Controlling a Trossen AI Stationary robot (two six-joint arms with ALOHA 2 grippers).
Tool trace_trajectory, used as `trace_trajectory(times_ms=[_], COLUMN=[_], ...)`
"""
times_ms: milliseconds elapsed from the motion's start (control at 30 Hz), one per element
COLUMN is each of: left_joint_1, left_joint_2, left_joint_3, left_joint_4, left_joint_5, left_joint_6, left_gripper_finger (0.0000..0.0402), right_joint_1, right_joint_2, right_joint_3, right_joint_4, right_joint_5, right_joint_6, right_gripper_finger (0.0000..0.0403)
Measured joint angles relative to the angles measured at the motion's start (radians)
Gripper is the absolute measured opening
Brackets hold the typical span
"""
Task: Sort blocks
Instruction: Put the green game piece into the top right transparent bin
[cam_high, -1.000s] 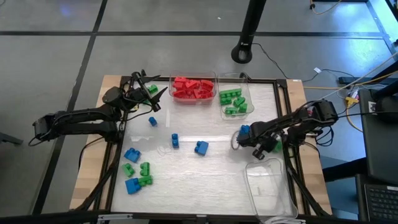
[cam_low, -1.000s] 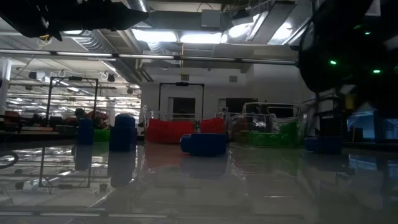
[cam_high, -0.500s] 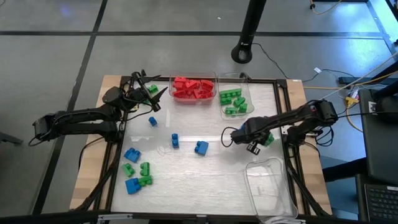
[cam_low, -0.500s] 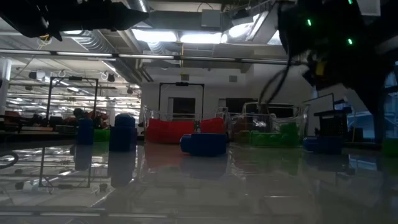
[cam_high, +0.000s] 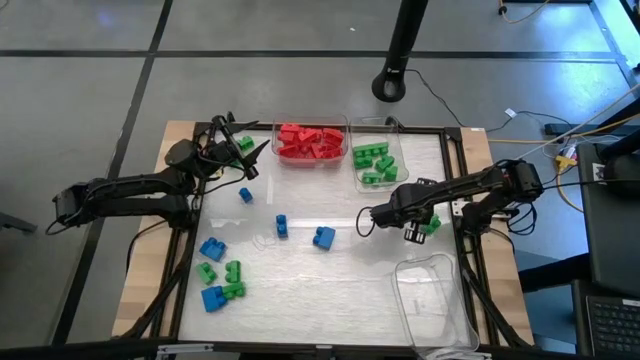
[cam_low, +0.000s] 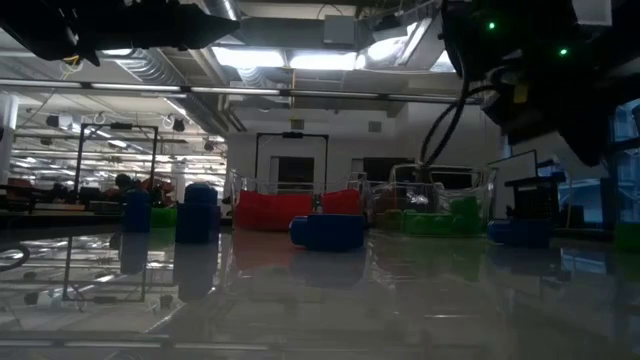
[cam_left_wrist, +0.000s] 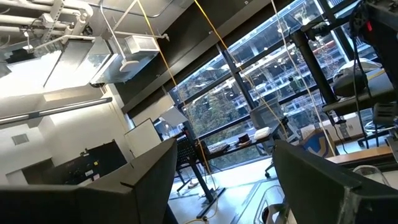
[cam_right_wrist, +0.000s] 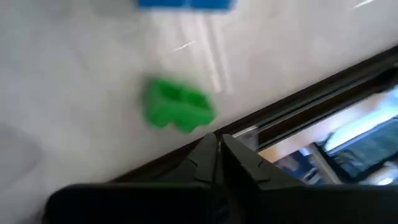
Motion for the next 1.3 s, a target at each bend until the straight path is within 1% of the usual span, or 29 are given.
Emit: trace_trajectory(times_ms=[67,133,267,367,467,533,633,700,767,800,1000,1100,1300], left_joint_1=[0.0,0.0,0.0,0.0,0.0,0.0,0.0,0.0,0.0,0.0,0.0,0.0,0.0], left_joint_2=[0.0,0.0,0.0,0.0,0.0,0.0,0.0,0.0,0.0,0.0,0.0,0.0,0.0], left_joint_3=[0.0,0.0,0.0,0.0,0.0,0.0,0.0,0.0,0.0,0.0,0.0,0.0,0.0], left_joint_4=[0.0,0.0,-0.006,-0.009,-0.009,-0.009,-0.008,-0.008,-0.011,-0.013,-0.019,-0.021,-0.021], left_joint_5=[0.0,0.0,0.0,0.0,0.0,0.0,0.0,0.0,0.0,0.0,0.0,0.0,0.0], left_joint_6=[0.0,0.0,0.0,0.0,0.0,0.0,0.0,0.0,0.0,0.0,0.0,0.0,0.0], left_gripper_finger=[0.0253,0.0253,0.0253,0.0253,0.0253,0.0253,0.0253,0.0253,0.0253,0.0253,0.0253,0.0253,0.0253], right_joint_1=[-0.011,-0.019,-0.019,-0.015,-0.016,-0.017,-0.017,-0.017,-0.017,-0.017,-0.017,-0.016,-0.016], right_joint_2=[0.0,0.0,-0.001,-0.001,-0.001,-0.002,-0.002,-0.002,-0.002,-0.002,-0.002,-0.002,-0.002], right_joint_3=[-0.012,-0.026,-0.059,-0.079,-0.082,-0.082,-0.082,-0.082,-0.082,-0.082,-0.098,-0.137,-0.237], right_joint_4=[0.0,0.004,0.037,0.034,0.022,0.024,0.048,0.089,0.135,0.154,0.153,0.15,0.203], right_joint_5=[-0.053,-0.072,-0.066,-0.008,0.053,0.097,0.153,0.169,0.193,0.187,0.1,0.076,-0.045], right_joint_6=[-0.012,-0.033,-0.106,-0.153,-0.3,-0.367,-0.374,-0.372,-0.371,-0.372,-0.482,-0.527,-0.566], right_gripper_finger=[0.0048,0.0083,0.0183,0.0261,0.0324,0.0356,0.0388,0.0397,0.0394,0.0391,0.0379,0.0379,0.0379])
